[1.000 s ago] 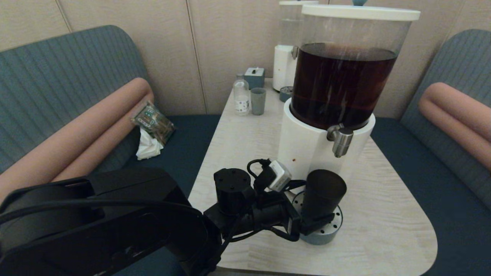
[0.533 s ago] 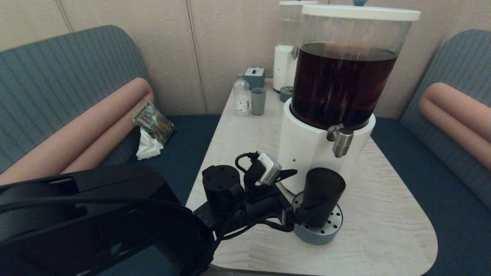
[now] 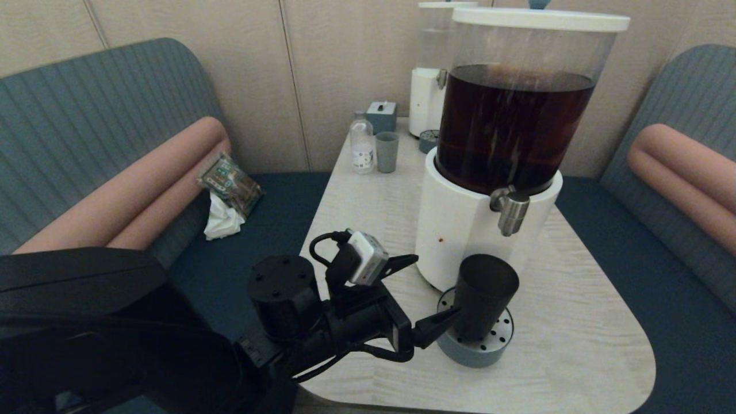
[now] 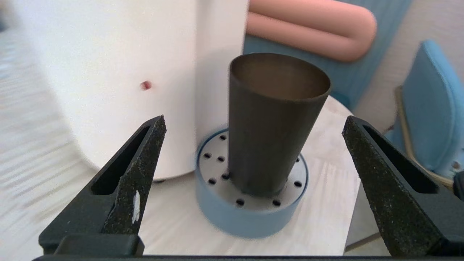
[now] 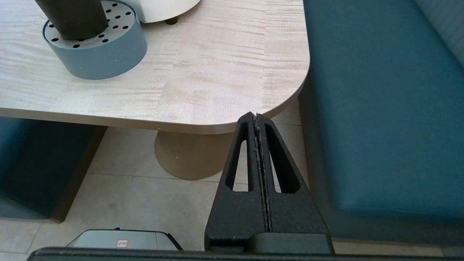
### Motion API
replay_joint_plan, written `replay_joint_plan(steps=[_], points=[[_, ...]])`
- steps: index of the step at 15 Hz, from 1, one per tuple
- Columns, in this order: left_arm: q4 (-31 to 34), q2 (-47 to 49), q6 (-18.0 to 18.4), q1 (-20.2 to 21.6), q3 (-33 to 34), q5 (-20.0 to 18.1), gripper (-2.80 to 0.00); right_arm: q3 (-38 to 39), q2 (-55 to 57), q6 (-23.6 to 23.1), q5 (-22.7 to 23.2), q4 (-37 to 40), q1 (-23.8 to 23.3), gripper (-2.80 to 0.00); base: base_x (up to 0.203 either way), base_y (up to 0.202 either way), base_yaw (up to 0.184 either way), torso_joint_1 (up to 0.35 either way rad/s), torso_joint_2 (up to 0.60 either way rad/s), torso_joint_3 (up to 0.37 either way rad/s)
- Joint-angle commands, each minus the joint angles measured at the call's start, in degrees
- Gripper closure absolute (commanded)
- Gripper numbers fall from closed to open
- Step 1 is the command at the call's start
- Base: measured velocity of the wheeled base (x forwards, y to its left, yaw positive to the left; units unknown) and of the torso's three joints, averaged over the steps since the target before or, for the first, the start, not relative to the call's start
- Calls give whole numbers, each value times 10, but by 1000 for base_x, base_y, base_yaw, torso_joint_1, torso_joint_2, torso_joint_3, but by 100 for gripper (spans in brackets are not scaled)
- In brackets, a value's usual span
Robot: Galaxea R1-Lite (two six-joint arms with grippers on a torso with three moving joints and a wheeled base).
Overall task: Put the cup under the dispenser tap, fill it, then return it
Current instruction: Place it under the water dispenser
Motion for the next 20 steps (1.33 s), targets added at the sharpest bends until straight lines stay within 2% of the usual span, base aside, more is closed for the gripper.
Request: replay_joint_plan(steps=[1,5,10,16,20], points=[[-7,-29,0,7,41,0,-280,0,1,0,0,1,0,0,0,0,0,0,0,0],[-7,-52,2,23,84,1,-280,0,1,0,0,1,0,0,0,0,0,0,0,0],[-7,-74,-4,23,119,-1,-280,0,1,0,0,1,0,0,0,0,0,0,0,0],[-7,-77,-8,23,120,2,-280,0,1,0,0,1,0,0,0,0,0,0,0,0],[-7,-148,-21,26,162,36,-280,0,1,1,0,1,0,0,0,0,0,0,0,0]])
